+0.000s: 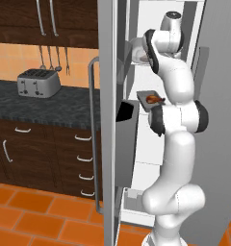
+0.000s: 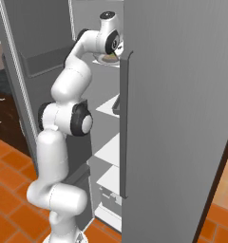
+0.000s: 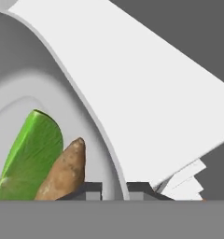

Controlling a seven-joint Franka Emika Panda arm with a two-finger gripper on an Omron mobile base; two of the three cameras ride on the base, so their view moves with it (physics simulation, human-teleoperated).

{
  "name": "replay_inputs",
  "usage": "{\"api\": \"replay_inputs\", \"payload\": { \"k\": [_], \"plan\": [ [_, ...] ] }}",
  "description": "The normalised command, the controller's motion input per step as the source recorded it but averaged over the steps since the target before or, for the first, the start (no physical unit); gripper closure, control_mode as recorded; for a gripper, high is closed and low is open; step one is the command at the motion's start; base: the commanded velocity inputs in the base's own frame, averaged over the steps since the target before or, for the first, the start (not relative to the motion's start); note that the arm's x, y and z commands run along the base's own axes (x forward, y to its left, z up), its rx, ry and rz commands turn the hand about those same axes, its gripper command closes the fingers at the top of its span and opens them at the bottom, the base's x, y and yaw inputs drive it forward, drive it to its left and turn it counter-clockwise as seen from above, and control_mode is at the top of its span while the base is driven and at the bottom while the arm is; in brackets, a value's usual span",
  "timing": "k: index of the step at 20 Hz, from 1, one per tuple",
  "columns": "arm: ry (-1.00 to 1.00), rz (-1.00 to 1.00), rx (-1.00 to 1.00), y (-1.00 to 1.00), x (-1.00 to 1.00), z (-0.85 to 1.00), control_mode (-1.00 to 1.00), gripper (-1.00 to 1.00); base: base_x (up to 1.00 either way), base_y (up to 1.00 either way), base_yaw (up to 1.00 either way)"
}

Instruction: Take the meat container that has the chicken drumstick and place it on the second highest rack of the freezer. Then take the vegetable container that has the lemon wedge and sweet potato and place it on the highest rack of the freezer.

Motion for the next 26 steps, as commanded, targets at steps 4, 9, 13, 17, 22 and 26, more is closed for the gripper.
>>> {"api": "replay_inputs", "payload": {
  "k": [4, 9, 13, 17, 22, 26],
  "plan": [
    [-0.07, -0.02, -0.01, -0.13, 0.4, -0.39, -1.0, 1.0, 0.0, 0.0, 0.0],
    [-0.04, -0.03, 0.0, -0.08, 0.33, -0.01, -1.0, 1.0, 0.0, 0.0, 0.0],
    [-0.04, -0.11, 0.0, 0.0, 0.14, 0.0, -1.0, 1.0, 0.0, 0.0, 0.0],
    [0.0, -0.07, 0.0, 0.0, 0.0, 0.01, -1.0, -1.0, 0.0, 0.0, 0.0],
    [-0.01, -0.02, 0.0, 0.03, 0.0, 0.0, -1.0, -1.0, 0.0, 0.0, 0.0],
    [-0.13, 0.0, -0.02, 0.13, -0.04, 0.02, -1.0, -1.0, 0.0, 0.0, 0.0]
  ]
}}
